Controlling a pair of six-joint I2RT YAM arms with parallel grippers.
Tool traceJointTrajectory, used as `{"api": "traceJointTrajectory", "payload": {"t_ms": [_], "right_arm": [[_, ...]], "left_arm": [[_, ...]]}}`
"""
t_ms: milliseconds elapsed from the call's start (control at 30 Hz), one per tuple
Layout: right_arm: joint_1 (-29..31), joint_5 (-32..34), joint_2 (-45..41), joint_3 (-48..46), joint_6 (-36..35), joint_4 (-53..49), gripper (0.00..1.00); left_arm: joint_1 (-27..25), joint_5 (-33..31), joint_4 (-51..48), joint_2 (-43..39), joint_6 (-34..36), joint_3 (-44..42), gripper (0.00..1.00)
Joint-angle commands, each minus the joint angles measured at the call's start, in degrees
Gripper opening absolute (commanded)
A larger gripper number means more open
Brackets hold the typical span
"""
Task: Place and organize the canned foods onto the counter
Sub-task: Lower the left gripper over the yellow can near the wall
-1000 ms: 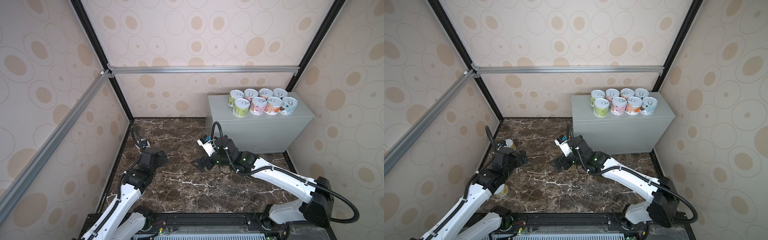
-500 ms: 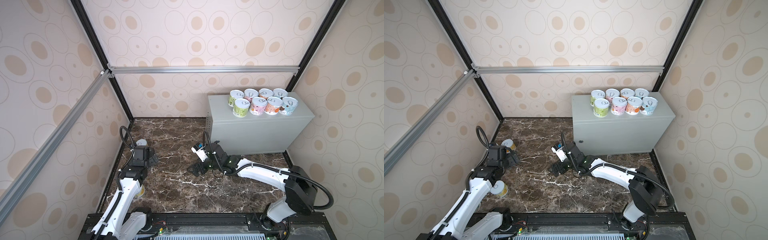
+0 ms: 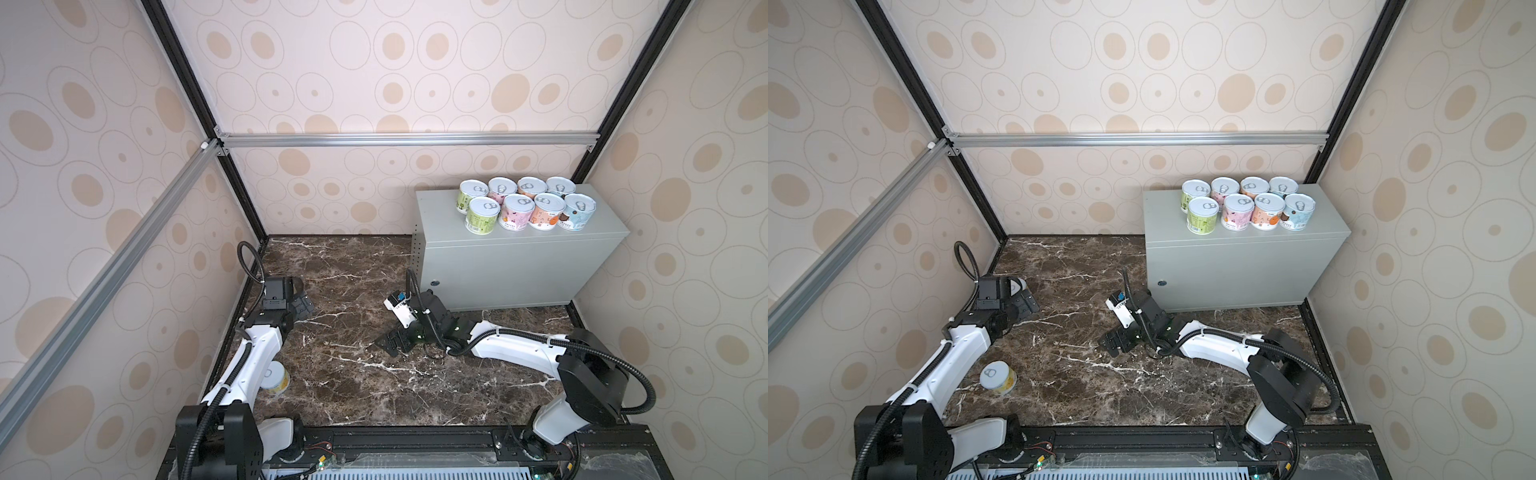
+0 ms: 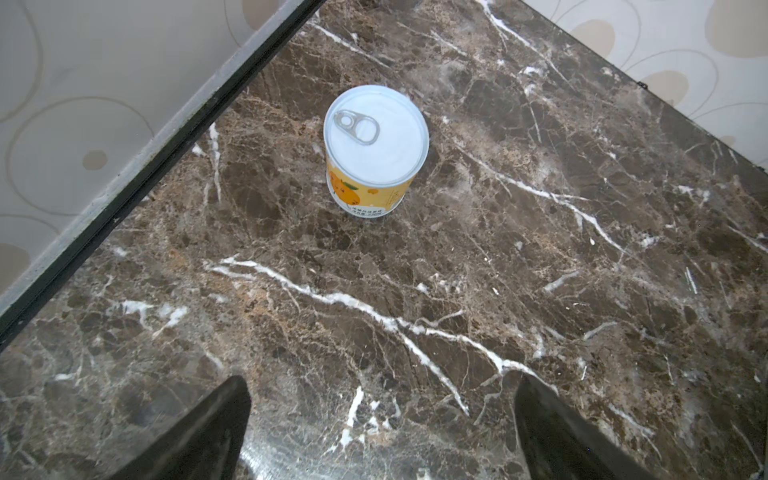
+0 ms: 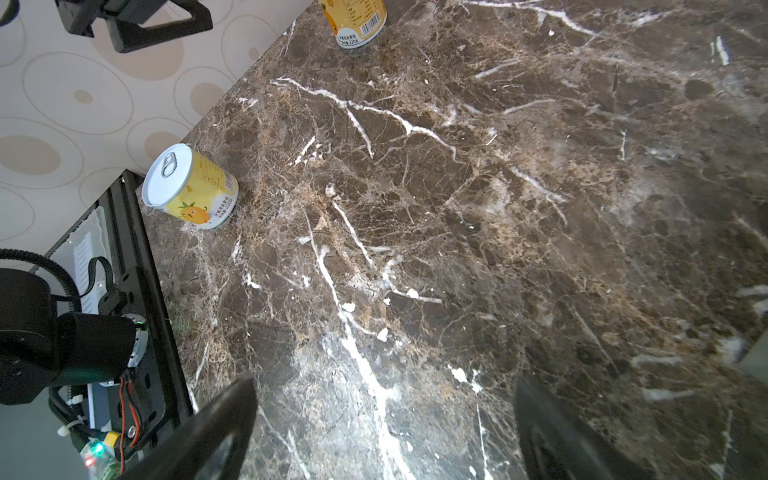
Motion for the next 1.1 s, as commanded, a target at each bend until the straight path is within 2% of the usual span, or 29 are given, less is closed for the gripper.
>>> {"api": "traceJointTrajectory", "payload": {"t_ms": [0,467,1067], "right_arm": [[0.23,1.63,-0.41,-0.96,0.46,1.41,0.98],[0.06,2.72,1.98,-0.31,0.31,0.92,0.99],[-0.46,2.11,3.54,-0.26,1.53,1.31,1.00]], "left_arm": [[0.45,-0.63,2.97,2.45,2.05,3.70,0.99],[1.19,-4.11,5.82,19.55,4.81,13.12,0.99],[3.32,-8.20,7.67,32.08,4.69,21.62,0.99]]}}
